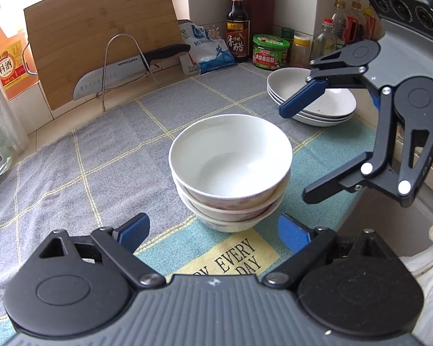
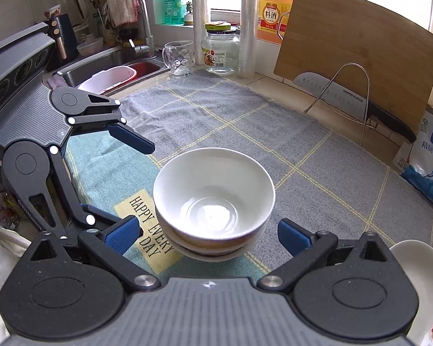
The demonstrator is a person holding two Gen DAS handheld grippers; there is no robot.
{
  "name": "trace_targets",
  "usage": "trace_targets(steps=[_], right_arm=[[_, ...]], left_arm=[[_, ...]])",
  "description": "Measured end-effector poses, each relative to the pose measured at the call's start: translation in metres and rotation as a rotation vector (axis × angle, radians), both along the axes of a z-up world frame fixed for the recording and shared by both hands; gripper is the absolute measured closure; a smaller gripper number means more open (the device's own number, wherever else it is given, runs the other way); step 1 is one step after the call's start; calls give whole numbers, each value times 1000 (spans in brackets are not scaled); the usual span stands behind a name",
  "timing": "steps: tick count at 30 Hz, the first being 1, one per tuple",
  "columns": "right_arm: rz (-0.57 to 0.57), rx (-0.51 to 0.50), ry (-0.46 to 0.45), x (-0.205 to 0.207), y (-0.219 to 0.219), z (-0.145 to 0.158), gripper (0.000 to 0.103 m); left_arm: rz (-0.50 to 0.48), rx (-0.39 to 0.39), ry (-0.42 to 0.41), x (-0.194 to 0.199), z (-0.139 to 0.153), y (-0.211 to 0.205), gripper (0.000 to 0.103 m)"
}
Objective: Organize plates and bowls
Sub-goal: 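Bring the left tool and right tool to opposite sides of the bowl stack, then close the left tool on the bowl stack while the right tool grips its other side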
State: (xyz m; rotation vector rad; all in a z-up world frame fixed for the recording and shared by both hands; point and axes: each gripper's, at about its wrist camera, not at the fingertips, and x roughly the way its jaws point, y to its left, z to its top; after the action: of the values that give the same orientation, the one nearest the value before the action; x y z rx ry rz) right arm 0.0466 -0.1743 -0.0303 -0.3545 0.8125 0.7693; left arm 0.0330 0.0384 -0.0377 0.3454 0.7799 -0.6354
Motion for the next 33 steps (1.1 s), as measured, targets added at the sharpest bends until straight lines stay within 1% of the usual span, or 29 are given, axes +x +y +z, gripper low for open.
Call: trace_targets(steps=[4, 8, 11, 13, 16, 23, 26, 33], right_arm=[[24, -52, -11, -3, -7, -16, 0], [67, -38, 23, -3, -15, -31, 0], [68, -52, 30, 1, -19, -44, 0], [49, -59, 43, 6, -20, -52, 0], [40, -36, 62, 13, -23, -61, 0], [14, -78, 75, 22, -15, -84, 0], [23, -104, 43, 18, -11, -87, 0], [-6, -81, 29, 15, -14, -87, 0]], left_arm=[[50, 16, -8, -2, -6, -2, 8], [90, 9, 12, -4, -10, -6, 8], [119, 37, 22, -6, -12, -12, 8], [125, 62, 18, -7, -13, -16, 8], [116, 85, 12, -9, -13, -21, 8], [96, 98, 38, -3, -21, -20, 8], [84, 94, 46, 2, -25, -18, 8], [12, 82, 76, 16, -29, -10, 8]])
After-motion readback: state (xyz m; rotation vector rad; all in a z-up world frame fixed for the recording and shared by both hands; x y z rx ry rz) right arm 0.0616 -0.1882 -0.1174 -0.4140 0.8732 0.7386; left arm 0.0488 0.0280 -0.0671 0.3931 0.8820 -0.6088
